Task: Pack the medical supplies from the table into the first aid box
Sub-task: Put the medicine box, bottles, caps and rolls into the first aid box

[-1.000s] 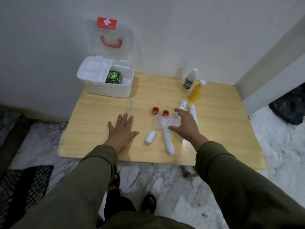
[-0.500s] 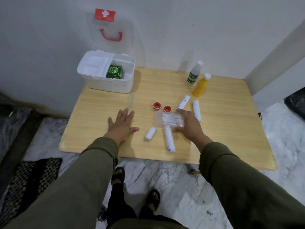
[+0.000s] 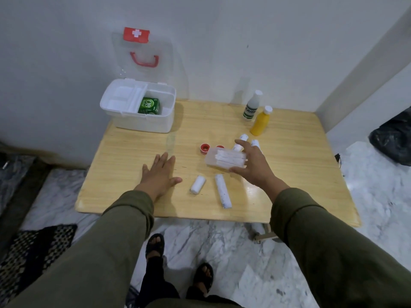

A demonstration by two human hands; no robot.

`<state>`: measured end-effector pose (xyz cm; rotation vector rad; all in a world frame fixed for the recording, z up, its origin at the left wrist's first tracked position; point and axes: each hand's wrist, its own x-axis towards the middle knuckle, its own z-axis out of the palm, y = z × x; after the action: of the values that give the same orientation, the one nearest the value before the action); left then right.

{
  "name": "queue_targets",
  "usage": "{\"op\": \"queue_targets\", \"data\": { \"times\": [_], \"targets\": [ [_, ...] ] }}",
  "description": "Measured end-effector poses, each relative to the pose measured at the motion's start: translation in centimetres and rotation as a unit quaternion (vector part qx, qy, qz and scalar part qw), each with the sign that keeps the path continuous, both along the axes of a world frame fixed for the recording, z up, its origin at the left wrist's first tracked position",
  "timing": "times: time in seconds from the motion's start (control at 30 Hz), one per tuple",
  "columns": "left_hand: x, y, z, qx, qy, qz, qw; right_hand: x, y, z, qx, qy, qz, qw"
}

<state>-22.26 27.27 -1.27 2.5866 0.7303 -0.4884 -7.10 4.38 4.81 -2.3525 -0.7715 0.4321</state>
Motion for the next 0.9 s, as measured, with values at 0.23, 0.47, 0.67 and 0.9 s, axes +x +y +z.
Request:
{"op": "queue_targets", "data": {
  "times": [0.23,0.47,0.67,0.9],
  "targets": [
    [-0.5,3.1,4.5,0.058,-0.184,0.004,0.981,1.6,3.4,6.1,0.126,0.026,-0.063,0.99],
    [0.4,11.1,8.1,0.123,-0.252,0.007,0.96,1.6,11.8,9.1,0.138,0.009,-0.044,0.989],
    [1.8,17.1,8.8,0.107,-0.157,-0.007,0.982,1.6,19.0,9.0,0.15,0.02,-0.03,0.988],
    [4.4,21.3,8.4,0.102,-0.081,-0.1,0.986,2.0,24.1,7.2,0.097,0.033,-0.023,0.994]
  ]
}}
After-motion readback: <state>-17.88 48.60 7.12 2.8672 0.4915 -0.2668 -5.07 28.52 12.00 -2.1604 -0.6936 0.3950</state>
